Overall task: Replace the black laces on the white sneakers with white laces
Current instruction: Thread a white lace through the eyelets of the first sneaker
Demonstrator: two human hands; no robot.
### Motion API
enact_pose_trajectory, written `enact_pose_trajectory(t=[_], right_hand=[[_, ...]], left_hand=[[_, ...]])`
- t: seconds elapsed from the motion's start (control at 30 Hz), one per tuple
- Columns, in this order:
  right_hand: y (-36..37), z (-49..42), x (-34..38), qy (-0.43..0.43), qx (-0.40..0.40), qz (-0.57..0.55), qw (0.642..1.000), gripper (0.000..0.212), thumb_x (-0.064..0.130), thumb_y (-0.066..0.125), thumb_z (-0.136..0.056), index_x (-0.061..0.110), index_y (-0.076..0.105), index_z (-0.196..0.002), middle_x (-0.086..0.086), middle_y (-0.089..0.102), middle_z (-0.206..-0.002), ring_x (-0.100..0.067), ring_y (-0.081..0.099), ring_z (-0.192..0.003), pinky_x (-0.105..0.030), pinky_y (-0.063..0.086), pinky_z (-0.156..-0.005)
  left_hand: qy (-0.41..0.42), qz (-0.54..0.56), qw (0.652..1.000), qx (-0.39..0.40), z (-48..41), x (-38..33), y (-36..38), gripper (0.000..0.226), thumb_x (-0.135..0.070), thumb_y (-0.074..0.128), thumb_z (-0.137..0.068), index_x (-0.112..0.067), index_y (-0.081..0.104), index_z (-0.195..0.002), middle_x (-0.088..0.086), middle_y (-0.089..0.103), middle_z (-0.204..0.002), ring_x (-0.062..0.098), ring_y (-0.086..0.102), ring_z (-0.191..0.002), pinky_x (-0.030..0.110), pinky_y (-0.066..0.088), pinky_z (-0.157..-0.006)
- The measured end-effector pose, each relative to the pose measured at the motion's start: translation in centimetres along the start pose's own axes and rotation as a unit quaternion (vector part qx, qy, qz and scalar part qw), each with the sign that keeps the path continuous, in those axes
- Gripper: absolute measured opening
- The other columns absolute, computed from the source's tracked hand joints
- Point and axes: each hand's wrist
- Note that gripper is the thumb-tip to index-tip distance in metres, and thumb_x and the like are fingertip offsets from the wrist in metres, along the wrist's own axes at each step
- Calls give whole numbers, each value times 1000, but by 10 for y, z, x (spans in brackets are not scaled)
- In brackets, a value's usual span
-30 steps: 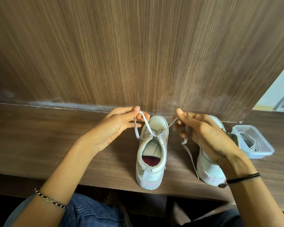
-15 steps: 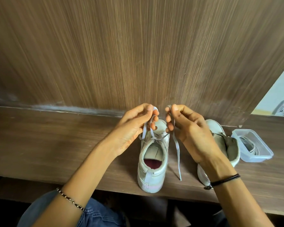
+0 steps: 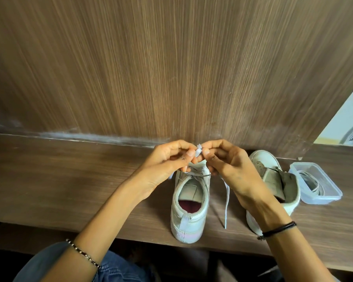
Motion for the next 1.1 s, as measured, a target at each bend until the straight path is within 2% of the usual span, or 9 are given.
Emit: enact_pose_trajectory(t=[0.1, 0.23, 0.3, 0.47, 0.7, 0.87, 0.93, 1.0, 1.1], right_hand=[[2, 0, -3, 2, -11, -1, 1000, 12, 4, 65, -98, 4, 60, -109, -8, 73, -86, -12, 59, -68, -21, 48, -65], [2, 4, -2, -40, 31, 97, 994, 15, 13, 68, -98, 11, 58, -110, -3, 77, -92, -16, 72, -89, -33, 57, -83], [1, 6, -1, -63, 51, 169, 982, 15, 11, 66, -100, 16, 58, -113, 1, 77, -97, -15, 73, -93, -36, 58, -87], [-1, 6, 0, -60, 78, 235, 967, 16, 14, 61, -103, 18, 60, -118, 7, 77, -95, -13, 74, -84, -26, 57, -83], [3, 3, -4, -58, -3, 218, 974, 13, 33, 64, -100, 20, 67, -102, 0, 77, -84, -11, 73, -78, -32, 58, -79], [9, 2, -1, 10, -55, 23, 998, 19, 21, 62, -103, 3, 67, -100, -1, 64, -71, -6, 56, -61, -16, 45, -57], [10, 0, -2, 44, -56, -22, 997, 17, 14, 59, -104, -2, 66, -102, -3, 58, -62, -5, 50, -52, -14, 41, -50], [10, -1, -3, 73, -55, -53, 994, 17, 7, 57, -104, -7, 65, -103, -4, 55, -56, -6, 44, -46, -14, 38, -47], [9, -1, -5, 105, -63, -66, 990, 16, -1, 57, -101, -13, 66, -100, -6, 56, -55, -7, 40, -42, -14, 36, -44]], left_hand=[[-14, 24, 1000, -5, -1, -2, 1, 36, -31, 75, -90, -13, 62, -119, 7, 76, -95, 16, 56, -71, 47, 36, -73], [-57, 43, 997, -3, -2, -4, 3, 37, -29, 73, -87, -14, 69, -120, 7, 76, -93, 9, 54, -65, 33, 35, -59], [-70, 60, 996, 3, -2, -2, 2, 29, -25, 72, -89, -11, 74, -114, 8, 76, -93, 9, 53, -67, 29, 41, -64], [-81, 79, 993, -41, -4, 6, 0, 19, -17, 73, -90, -10, 79, -107, 2, 75, -87, 9, 55, -72, 23, 53, -82], [-32, 25, 996, -73, -1, 4, 6, 18, -22, 71, -94, -14, 80, -108, 4, 78, -94, 7, 58, -73, 29, 51, -79], [63, -69, 989, -111, -3, 2, 13, 26, -24, 74, -91, -16, 77, -116, -6, 76, -83, 7, 64, -66, 16, 45, -62], [126, -182, 967, -121, -3, 9, 13, 27, -30, 73, -91, -23, 76, -117, -9, 70, -81, 17, 63, -72, 28, 44, -64], [201, -269, 936, -107, -4, 16, 11, 28, -28, 70, -94, -21, 75, -121, -10, 62, -80, 16, 54, -71, 27, 39, -64], [326, -440, 830, -102, -7, 22, 6, 31, -22, 58, -96, -16, 75, -123, -8, 59, -83, 7, 48, -76, 25, 34, -73]])
Point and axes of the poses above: each hand's wrist, its own z-axis away from the middle knuckle, its own y-axis out of the palm, x = y × z
